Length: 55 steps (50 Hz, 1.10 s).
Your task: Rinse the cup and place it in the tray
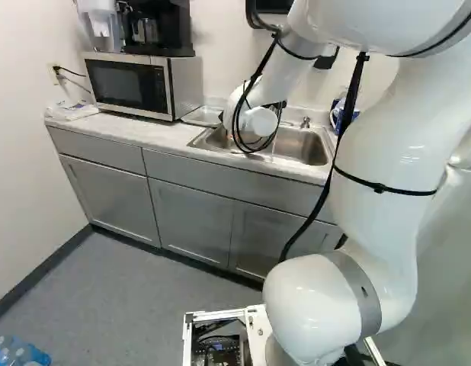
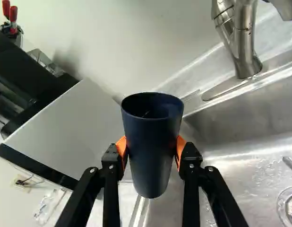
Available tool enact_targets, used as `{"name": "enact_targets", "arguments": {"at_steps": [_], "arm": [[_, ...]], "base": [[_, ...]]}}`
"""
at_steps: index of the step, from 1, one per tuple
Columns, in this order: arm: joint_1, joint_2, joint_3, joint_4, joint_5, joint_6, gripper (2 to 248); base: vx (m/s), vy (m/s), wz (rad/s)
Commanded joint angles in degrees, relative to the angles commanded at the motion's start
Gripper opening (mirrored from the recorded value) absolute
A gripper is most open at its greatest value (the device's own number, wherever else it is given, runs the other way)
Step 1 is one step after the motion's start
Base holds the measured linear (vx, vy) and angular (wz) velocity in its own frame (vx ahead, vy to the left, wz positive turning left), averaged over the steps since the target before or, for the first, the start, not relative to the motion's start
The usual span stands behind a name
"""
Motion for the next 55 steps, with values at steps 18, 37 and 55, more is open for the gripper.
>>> {"name": "enact_targets", "arguments": {"at_steps": [18,37,55], "arm": [[0.0,0.0,0.0,0.0,0.0,10.84,120],[0.0,0.0,0.0,0.0,0.0,22.3,120],[0.0,0.0,0.0,0.0,0.0,33.13,120]], "base": [[0.0,0.0,0.0],[0.0,0.0,0.0],[0.0,0.0,0.0]]}}
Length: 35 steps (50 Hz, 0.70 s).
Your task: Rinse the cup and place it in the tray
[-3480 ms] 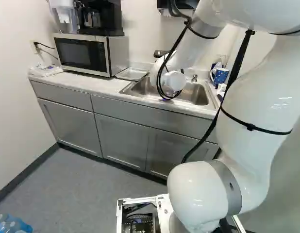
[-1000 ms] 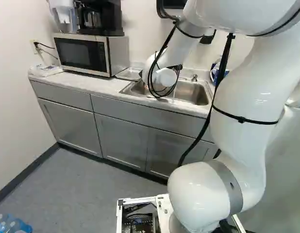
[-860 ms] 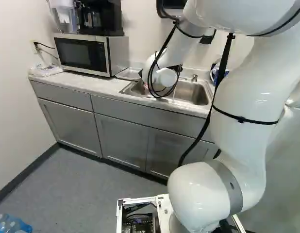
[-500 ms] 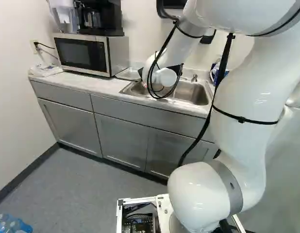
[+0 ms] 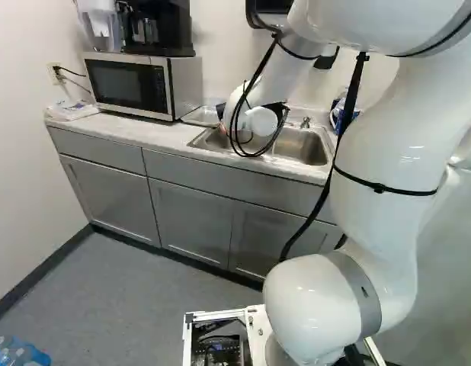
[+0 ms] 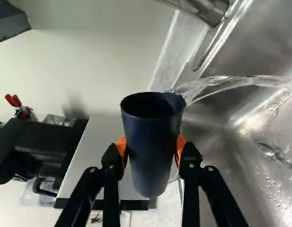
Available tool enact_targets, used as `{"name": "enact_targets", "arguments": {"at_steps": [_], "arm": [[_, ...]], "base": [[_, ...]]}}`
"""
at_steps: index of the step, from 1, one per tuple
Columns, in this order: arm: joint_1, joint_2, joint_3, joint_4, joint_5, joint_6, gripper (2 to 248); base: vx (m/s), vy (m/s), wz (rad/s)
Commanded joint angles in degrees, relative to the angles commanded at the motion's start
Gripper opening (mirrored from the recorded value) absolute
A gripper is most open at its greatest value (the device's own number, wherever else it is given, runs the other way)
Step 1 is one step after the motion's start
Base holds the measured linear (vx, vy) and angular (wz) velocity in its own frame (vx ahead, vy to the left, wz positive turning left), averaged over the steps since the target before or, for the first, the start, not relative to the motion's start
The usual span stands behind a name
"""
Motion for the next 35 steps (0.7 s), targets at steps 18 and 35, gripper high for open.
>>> {"name": "enact_targets", "arguments": {"at_steps": [18,35], "arm": [[0.0,0.0,0.0,0.0,0.0,10.83,120],[0.0,0.0,0.0,0.0,0.0,21.06,120]], "base": [[0.0,0.0,0.0],[0.0,0.0,0.0]]}}
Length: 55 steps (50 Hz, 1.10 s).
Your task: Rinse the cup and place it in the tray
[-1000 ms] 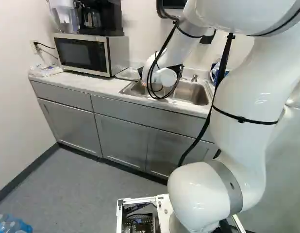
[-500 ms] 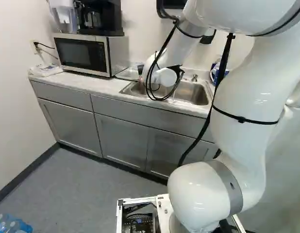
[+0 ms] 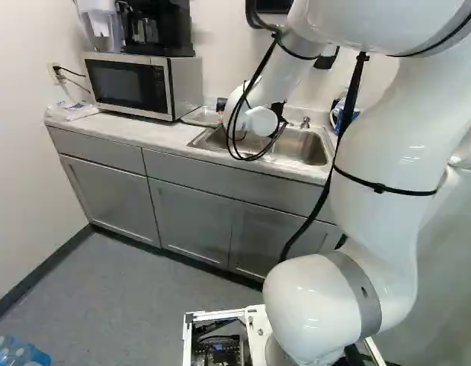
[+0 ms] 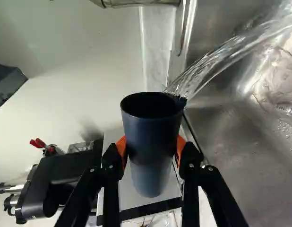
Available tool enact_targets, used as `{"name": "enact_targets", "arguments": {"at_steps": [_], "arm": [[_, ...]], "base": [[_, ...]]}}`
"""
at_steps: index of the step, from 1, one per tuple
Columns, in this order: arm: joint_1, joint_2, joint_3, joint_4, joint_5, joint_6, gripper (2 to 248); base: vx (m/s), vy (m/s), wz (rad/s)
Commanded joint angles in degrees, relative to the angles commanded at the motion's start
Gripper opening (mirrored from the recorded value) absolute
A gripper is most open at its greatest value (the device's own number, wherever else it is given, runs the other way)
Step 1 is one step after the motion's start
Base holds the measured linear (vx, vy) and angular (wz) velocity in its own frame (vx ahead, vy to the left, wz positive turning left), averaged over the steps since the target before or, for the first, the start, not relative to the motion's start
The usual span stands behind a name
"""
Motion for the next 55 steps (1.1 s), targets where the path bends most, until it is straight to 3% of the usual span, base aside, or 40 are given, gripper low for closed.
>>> {"name": "enact_targets", "arguments": {"at_steps": [31,55], "arm": [[0.0,0.0,0.0,0.0,0.0,18.68,120],[0.0,0.0,0.0,0.0,0.0,18.68,120]], "base": [[0.0,0.0,0.0],[0.0,0.0,0.0]]}}
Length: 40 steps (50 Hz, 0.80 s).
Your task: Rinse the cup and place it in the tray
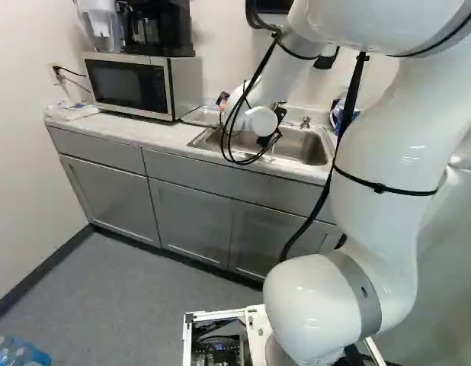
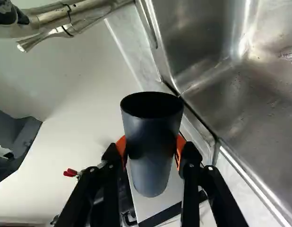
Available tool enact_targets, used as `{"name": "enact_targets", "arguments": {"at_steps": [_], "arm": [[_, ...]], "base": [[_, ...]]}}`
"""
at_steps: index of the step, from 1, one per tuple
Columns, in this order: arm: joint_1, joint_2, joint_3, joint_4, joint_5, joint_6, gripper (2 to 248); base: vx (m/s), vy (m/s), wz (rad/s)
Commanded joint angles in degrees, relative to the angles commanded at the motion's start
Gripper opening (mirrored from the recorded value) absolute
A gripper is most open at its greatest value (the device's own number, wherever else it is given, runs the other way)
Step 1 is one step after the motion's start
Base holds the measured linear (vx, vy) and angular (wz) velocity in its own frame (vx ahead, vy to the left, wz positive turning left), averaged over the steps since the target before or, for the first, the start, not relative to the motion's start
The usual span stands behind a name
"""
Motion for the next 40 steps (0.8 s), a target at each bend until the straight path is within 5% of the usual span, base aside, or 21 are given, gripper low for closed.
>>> {"name": "enact_targets", "arguments": {"at_steps": [18,40], "arm": [[0.0,0.0,0.0,0.0,0.0,-0.64,120],[0.0,0.0,0.0,0.0,0.0,-12.67,120]], "base": [[0.0,0.0,0.0],[0.0,0.0,0.0]]}}
